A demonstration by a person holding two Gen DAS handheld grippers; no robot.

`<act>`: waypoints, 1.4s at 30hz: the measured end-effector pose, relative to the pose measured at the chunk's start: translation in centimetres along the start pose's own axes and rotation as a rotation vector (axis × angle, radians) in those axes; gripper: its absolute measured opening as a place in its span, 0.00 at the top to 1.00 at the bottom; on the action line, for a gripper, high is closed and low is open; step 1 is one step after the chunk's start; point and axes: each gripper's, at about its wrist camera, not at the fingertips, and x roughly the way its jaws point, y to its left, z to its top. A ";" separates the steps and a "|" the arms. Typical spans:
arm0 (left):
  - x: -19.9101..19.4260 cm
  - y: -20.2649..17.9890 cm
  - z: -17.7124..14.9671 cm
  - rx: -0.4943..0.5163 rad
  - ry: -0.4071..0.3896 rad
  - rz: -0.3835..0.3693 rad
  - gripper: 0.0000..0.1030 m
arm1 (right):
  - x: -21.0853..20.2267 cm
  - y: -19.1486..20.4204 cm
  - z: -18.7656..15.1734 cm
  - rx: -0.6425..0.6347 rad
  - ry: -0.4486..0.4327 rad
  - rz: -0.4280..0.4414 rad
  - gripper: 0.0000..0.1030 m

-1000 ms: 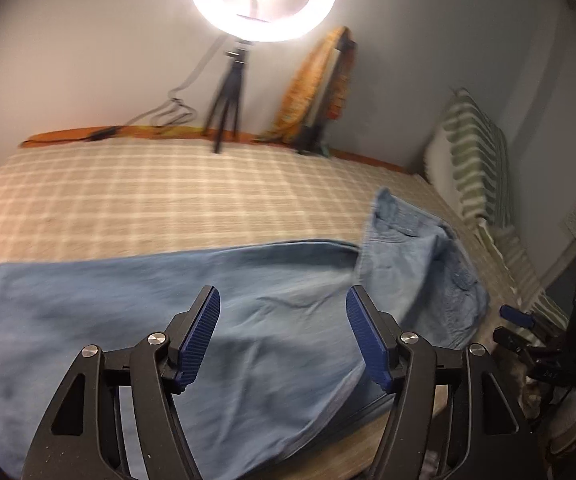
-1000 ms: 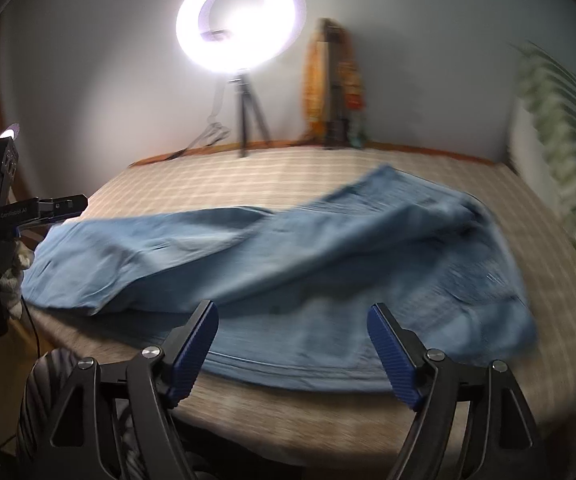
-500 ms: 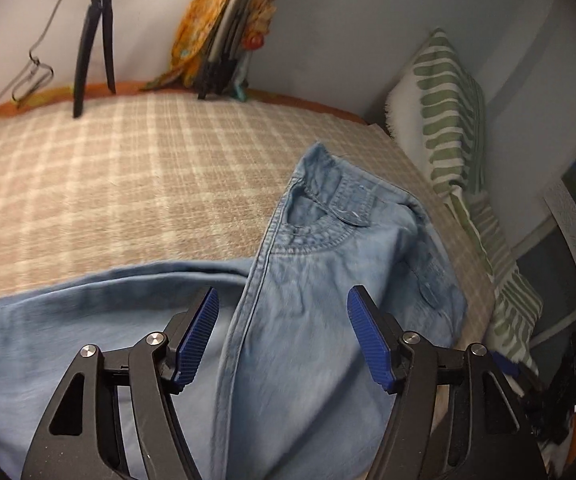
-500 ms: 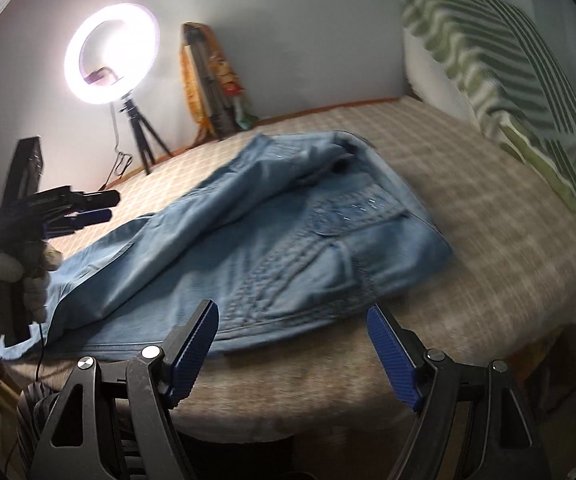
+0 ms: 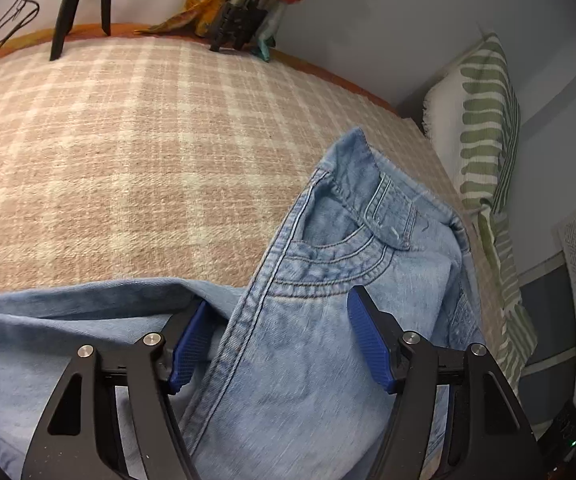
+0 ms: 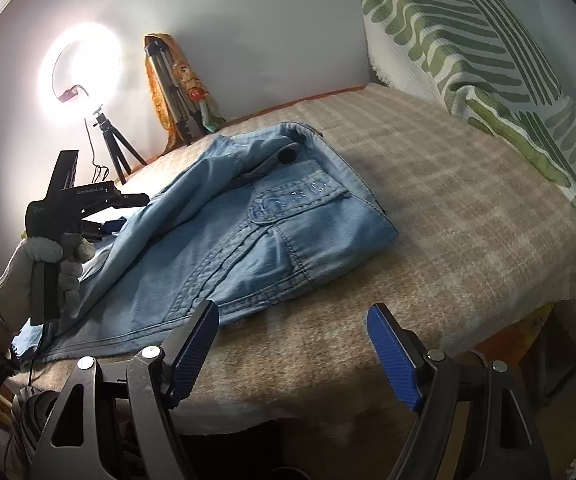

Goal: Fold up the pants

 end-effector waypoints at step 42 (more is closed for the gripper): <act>1.8 -1.2 2.4 0.019 -0.053 -0.010 0.58 | -0.3 1.1 1.9 0.006 -0.030 0.067 0.34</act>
